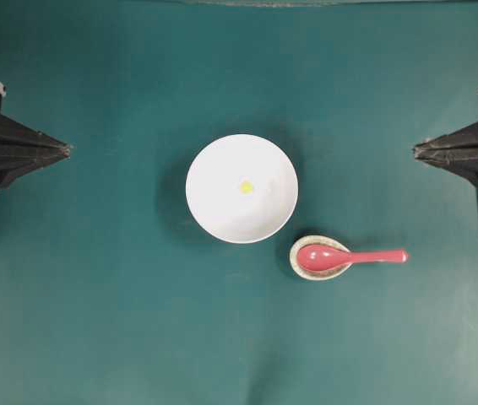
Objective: Scoop the yellow hexagonal prism block from the bowl with a spoon using the right arm.
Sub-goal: 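Move the right gripper left toward the red spoon's handle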
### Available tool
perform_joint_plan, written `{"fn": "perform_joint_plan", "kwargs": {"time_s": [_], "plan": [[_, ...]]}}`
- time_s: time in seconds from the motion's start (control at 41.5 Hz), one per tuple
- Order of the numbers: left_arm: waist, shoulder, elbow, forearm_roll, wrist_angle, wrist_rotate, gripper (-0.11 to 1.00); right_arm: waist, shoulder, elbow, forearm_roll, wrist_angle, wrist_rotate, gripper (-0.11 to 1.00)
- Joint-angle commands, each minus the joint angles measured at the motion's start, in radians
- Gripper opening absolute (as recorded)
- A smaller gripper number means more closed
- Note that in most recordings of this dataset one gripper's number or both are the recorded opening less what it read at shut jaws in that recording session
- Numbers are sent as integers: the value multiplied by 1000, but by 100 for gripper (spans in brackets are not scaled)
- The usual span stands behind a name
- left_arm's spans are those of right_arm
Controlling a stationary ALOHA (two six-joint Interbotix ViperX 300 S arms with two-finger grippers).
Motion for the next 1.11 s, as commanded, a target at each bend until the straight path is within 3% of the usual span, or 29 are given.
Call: {"fn": "perform_joint_plan", "kwargs": {"time_s": [0.0,0.602,0.867,1.084], "plan": [[2,12,-17,6,5,-5,0,-6,11,-15,0,-8,-2,-1],[0,8,-21,11,-2,2,0,-6,21,-12,-2,-48,2,2],[0,12,-20,9,-2,2,0,-2,71,5,0,-48,9,53],[2,12,-20,11,-2,2,0,25,201,60,23,-190,11,52]]}}
